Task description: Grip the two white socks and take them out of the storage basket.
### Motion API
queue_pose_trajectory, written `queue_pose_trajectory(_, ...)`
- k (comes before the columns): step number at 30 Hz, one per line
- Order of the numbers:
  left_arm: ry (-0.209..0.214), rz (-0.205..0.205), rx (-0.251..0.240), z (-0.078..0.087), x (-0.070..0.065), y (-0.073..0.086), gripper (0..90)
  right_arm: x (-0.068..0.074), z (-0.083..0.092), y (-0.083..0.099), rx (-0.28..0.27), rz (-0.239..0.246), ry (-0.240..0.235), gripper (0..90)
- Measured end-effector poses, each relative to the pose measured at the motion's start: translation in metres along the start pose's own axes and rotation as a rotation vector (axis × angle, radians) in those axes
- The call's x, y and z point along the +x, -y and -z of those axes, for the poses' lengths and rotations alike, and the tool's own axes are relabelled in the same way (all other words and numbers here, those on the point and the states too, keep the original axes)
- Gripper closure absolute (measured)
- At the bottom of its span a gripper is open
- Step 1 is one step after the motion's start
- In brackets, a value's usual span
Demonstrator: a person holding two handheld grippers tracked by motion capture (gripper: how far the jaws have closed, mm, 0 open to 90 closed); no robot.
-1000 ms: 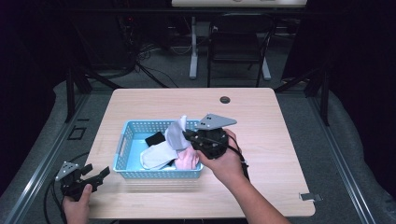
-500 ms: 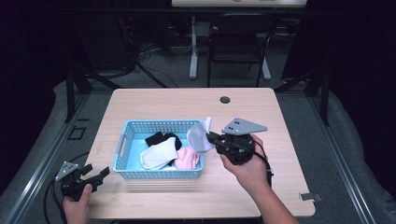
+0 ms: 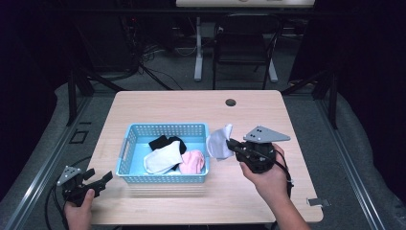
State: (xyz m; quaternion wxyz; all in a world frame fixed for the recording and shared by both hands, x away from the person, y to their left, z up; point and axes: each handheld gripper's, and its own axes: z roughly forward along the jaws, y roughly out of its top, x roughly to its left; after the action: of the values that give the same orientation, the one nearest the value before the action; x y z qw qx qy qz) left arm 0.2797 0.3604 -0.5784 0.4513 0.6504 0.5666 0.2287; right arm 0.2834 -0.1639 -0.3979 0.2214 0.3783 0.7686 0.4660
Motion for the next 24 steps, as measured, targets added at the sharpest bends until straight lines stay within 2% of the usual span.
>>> queue_pose_trajectory(7,-0.001,0.001,-0.004,0.000,0.000,0.000,18.5,-0.005,-0.002,0.015,0.020,-0.015,0.023,88.2)
queue_pose_trajectory(24,-0.002,-0.005,0.001,-0.001,0.000,0.001,18.5,-0.014,-0.030,0.076,0.066,-0.078,0.057,88.1)
